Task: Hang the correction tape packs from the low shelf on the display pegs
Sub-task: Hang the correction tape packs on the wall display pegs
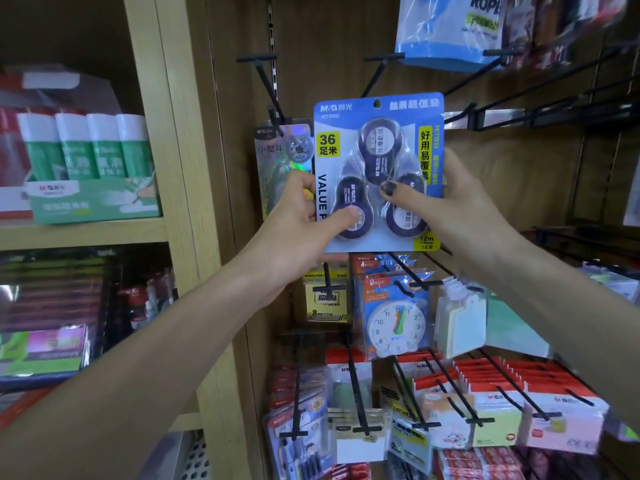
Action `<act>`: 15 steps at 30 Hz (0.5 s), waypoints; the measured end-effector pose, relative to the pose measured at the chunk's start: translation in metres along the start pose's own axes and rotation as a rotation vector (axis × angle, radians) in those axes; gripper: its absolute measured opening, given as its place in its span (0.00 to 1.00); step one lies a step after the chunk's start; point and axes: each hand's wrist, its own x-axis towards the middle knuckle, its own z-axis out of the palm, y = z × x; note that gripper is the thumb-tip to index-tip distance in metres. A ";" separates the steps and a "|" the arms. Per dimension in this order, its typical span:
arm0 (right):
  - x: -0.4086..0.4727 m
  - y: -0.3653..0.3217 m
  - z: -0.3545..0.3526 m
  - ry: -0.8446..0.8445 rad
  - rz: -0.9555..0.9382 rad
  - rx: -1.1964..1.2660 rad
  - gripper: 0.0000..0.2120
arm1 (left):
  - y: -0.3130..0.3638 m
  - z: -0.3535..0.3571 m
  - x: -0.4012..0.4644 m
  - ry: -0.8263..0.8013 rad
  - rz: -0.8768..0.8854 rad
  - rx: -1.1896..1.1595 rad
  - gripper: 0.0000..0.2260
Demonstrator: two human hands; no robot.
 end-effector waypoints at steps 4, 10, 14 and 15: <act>0.007 -0.003 0.005 0.040 0.037 0.005 0.21 | 0.002 -0.002 0.004 0.016 -0.014 -0.011 0.13; 0.018 0.011 0.008 0.067 0.120 -0.012 0.21 | -0.008 -0.002 0.015 0.068 -0.034 0.065 0.17; 0.037 0.024 0.015 0.097 0.168 -0.046 0.19 | -0.018 0.000 0.036 0.124 -0.084 0.131 0.16; 0.043 0.027 0.017 0.112 0.178 -0.052 0.17 | -0.020 0.000 0.042 0.135 -0.094 0.149 0.16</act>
